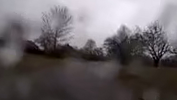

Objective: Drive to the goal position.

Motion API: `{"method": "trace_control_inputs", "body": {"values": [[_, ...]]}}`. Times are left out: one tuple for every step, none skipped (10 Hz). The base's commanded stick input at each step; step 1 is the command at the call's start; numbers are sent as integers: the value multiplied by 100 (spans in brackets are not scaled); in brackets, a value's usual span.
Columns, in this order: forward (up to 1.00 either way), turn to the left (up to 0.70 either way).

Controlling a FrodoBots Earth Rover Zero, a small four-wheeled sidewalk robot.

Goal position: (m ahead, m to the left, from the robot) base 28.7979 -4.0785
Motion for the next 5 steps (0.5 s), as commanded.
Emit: {"method": "trace_control_inputs", "body": {"values": [[70, 0], [70, 0], [70, 0], [70, 0], [70, 0]]}}
